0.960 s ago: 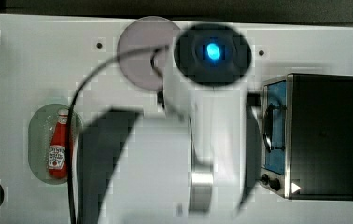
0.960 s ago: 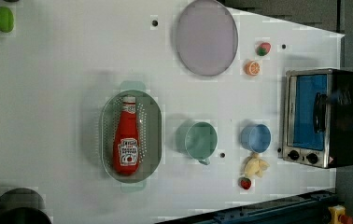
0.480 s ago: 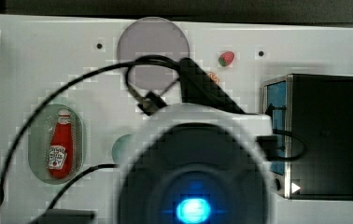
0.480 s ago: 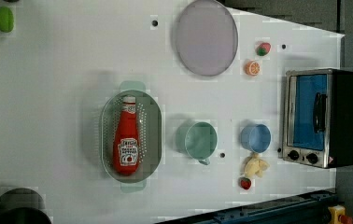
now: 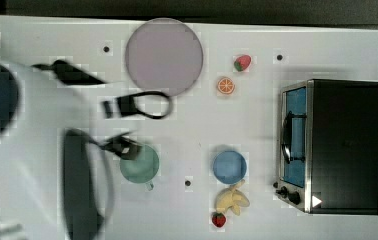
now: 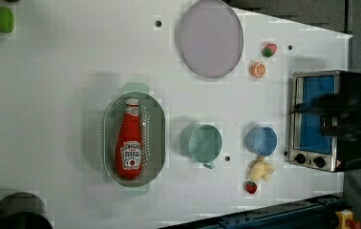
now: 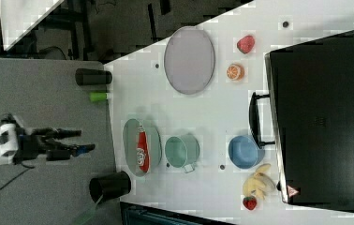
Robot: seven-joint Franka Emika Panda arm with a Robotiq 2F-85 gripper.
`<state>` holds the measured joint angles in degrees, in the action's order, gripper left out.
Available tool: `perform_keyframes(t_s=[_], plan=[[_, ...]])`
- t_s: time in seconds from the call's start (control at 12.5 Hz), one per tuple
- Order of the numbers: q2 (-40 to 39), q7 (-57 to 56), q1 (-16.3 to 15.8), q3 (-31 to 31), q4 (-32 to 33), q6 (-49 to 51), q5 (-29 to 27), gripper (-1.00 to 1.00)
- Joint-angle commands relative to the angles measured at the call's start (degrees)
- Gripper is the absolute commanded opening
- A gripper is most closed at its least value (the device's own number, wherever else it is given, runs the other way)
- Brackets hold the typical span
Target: Pick ketchup from strainer and place it on the table
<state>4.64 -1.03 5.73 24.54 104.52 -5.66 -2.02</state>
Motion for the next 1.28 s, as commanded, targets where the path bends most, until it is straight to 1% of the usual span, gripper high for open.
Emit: perform_keyframes(t_s=[0.08, 0.24, 0.4, 0.64, 0.8, 1.04, 1.28], plan=[[-0.8, 2.7, -2.2, 5.7, 1.0, -0.9, 0.2, 1.00], [-2.9, 2.7, -2.5, 10.5, 1.6, -1.7, 0.2, 1.00], [-4.9, 2.7, -3.0, 14.7, 3.6, -4.8, 0.2, 1.00], [-7.8, 2.7, -3.2, 19.1, 9.3, -15.6, 0.3, 1.00], [-9.7, 2.8, -3.6, 20.6, 14.2, -25.0, 1.0, 1.00], [-12.9, 3.2, -4.3, 20.8, 21.2, -37.6, 6.2, 1.00], [-18.1, 5.4, -4.4, 20.8, 25.3, -47.1, 8.3, 1.00]])
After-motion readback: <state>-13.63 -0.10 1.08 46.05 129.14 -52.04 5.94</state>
